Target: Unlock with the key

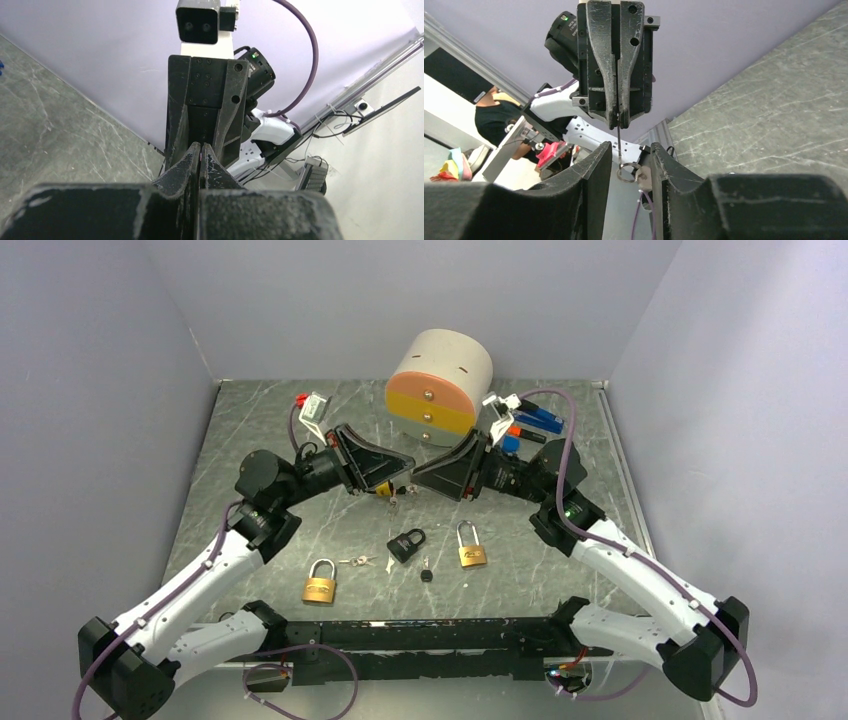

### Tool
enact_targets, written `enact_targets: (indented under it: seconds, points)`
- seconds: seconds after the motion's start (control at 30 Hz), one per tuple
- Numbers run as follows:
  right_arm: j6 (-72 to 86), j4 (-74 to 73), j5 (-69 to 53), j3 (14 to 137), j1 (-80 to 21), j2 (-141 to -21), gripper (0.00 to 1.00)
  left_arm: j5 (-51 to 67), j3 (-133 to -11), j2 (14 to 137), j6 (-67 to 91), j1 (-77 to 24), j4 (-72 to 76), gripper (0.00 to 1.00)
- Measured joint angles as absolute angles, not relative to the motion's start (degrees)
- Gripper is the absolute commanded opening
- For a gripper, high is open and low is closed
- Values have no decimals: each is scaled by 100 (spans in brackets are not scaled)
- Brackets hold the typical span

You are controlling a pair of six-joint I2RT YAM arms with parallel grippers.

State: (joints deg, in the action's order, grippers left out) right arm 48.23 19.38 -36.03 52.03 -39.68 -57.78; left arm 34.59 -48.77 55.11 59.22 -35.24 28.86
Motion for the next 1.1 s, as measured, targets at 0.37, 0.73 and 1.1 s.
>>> enact_targets:
  seconds: [0.37,0.73,1.1]
  points:
    - [5026,2300,-3697,5166,-3968,-5894,20,3000,-4746,5513,6073,-3524,3310,2]
    - [5223,2517,-3717,5168,-3975,-6119,0,2856,-4692,5546,6086,-3516,3481,7]
    - [5026,1496,-3214,5155,-3715,-5776,0,1955,-4882,4965,5616,-3514,1564,94]
